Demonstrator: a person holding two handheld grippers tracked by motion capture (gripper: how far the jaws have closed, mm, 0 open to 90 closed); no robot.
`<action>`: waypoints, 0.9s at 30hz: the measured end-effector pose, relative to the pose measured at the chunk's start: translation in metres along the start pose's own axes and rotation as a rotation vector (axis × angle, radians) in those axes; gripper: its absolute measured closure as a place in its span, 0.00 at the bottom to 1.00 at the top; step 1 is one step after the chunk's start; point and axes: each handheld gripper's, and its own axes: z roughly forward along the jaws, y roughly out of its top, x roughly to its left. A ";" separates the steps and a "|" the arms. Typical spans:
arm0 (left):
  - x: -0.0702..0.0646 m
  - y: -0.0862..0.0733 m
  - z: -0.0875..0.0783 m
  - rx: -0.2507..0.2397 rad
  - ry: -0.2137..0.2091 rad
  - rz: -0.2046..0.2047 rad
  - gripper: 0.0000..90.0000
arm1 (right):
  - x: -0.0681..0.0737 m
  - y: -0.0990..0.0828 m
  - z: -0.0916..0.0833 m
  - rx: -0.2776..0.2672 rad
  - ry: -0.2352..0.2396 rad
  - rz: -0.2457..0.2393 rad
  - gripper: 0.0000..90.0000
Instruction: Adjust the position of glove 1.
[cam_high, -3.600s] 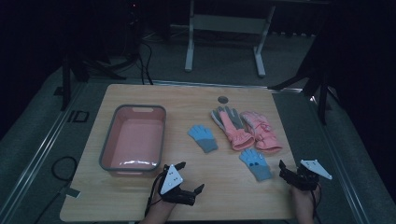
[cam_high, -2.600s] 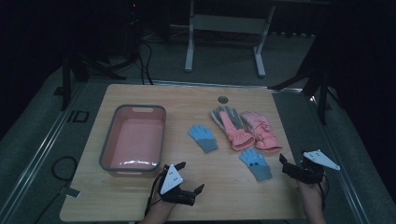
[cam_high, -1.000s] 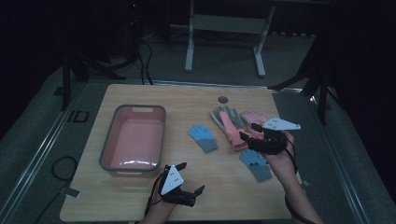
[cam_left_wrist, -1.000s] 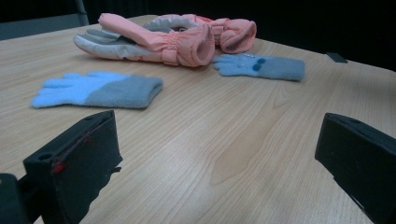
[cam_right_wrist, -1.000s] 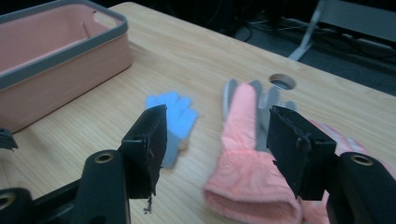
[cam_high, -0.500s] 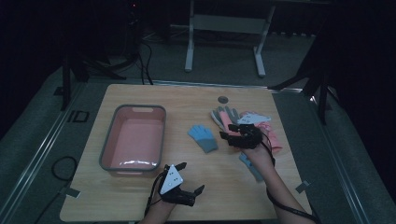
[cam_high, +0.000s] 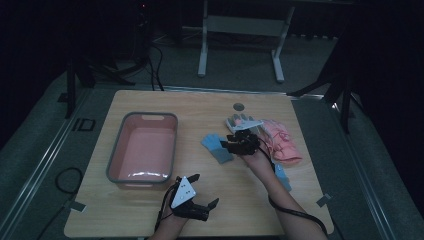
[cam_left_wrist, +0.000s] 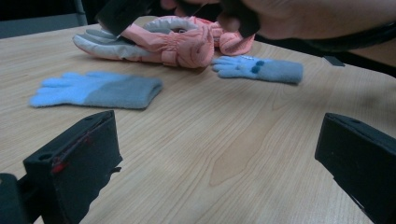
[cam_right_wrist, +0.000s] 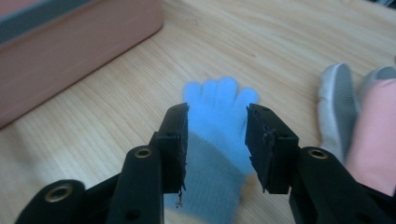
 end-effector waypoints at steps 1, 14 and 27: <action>0.000 0.000 0.000 0.000 0.000 0.000 0.00 | 0.000 0.000 0.004 0.008 0.005 0.001 0.67; 0.000 0.000 0.000 0.002 -0.008 -0.012 0.00 | -0.007 -0.004 0.049 0.079 0.020 0.009 0.71; 0.000 0.000 0.000 0.008 -0.006 -0.010 0.00 | -0.006 -0.016 0.068 0.093 -0.026 0.025 0.85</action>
